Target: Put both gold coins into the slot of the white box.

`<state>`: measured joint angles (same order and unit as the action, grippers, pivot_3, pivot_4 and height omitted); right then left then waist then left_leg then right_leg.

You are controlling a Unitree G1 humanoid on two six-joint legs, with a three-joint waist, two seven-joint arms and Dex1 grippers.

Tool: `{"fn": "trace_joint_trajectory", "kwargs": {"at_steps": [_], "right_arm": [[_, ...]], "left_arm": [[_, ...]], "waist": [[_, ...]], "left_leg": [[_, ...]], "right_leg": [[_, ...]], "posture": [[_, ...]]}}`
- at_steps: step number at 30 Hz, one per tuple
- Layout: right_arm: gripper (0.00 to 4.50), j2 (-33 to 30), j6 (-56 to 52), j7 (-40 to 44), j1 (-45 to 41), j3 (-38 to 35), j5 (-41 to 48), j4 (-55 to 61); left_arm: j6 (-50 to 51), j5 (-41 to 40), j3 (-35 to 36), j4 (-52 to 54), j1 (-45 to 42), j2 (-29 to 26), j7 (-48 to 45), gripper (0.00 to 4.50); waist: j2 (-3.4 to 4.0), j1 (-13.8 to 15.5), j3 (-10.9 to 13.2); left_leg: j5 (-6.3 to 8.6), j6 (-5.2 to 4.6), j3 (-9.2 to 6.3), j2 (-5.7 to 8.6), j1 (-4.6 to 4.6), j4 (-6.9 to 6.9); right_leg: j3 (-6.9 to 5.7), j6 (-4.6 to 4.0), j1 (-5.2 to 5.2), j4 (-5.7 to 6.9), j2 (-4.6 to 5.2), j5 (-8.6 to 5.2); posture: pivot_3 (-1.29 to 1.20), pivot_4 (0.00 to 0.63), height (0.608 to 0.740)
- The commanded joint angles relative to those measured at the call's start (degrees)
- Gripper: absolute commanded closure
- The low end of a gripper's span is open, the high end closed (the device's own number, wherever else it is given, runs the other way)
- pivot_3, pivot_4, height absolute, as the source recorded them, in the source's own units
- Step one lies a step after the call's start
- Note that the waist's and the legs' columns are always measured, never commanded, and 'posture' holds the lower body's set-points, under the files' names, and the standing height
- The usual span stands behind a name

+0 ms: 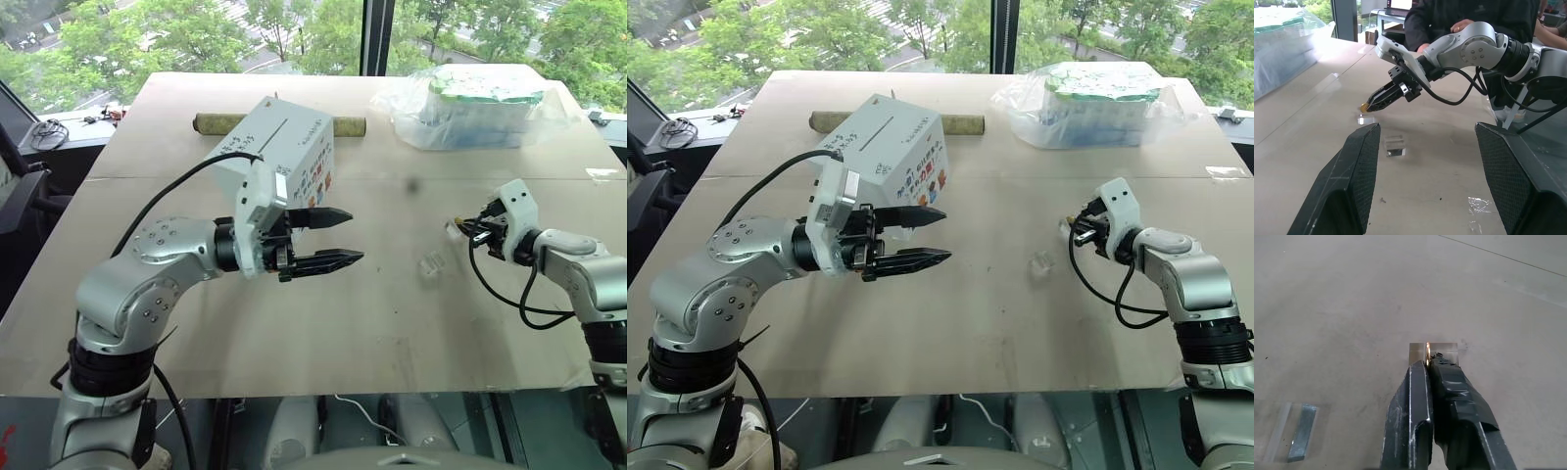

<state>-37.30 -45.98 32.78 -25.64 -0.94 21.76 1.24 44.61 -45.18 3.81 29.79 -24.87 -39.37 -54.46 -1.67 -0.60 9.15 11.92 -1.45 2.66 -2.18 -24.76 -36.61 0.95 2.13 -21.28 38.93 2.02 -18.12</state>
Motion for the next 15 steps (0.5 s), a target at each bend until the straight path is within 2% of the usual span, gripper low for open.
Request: {"fn": "trace_joint_trajectory", "kwargs": {"at_steps": [1, 5, 10, 15], "right_arm": [[4.48, 0.0, 0.7, 0.5, -0.6, -1.8, 0.1, 1.8], [4.48, -0.1, 0.8, 0.4, -0.3, -3.2, 0.6, 2.8], [4.48, 1.9, -1.1, -0.1, -0.9, -9.6, 6.0, 5.4], [4.48, 1.8, -1.2, 0.9, 0.4, -11.0, 7.9, 8.8]], "left_arm": [[-1.2, -1.0, 0.5, 1.3, 0.0, -0.2, 0.2, 1.35], [-0.6, -1.6, 0.7, 0.7, 0.3, 0.3, 0.8, 1.35], [1.7, -4.0, 1.3, -1.7, -0.8, 1.9, 3.1, 1.35], [2.0, -5.1, 1.2, -3.3, -1.9, 2.5, 3.9, 1.35]], "waist": [[0.0, 0.0, 0.0], [0.0, 0.0, 0.0], [0.0, 0.0, 0.0], [0.0, 0.0, 0.0]], "left_leg": [[0.0, 0.0, 0.0, 0.0, 0.0, 0.0], [0.0, 0.0, 0.0, 0.0, 0.0, 0.0], [0.0, 0.0, -0.02, 0.0, -0.01, 0.0], [0.0, 0.0, -0.02, 0.0, 0.0, 0.0]], "right_leg": [[0.0, 0.0, 0.0, 0.0, 0.0, 0.0], [0.0, 0.0, 0.0, 0.0, 0.0, 0.0], [-0.01, 0.0, 0.0, 0.0, 0.0, 0.0], [-0.01, 0.0, 0.0, 0.01, 0.01, 0.0]], "posture": [[0.0, 0.15, 0.74], [0.0, 0.15, 0.74], [0.0, 0.15, 0.74], [0.0, 0.15, 0.74]]}}
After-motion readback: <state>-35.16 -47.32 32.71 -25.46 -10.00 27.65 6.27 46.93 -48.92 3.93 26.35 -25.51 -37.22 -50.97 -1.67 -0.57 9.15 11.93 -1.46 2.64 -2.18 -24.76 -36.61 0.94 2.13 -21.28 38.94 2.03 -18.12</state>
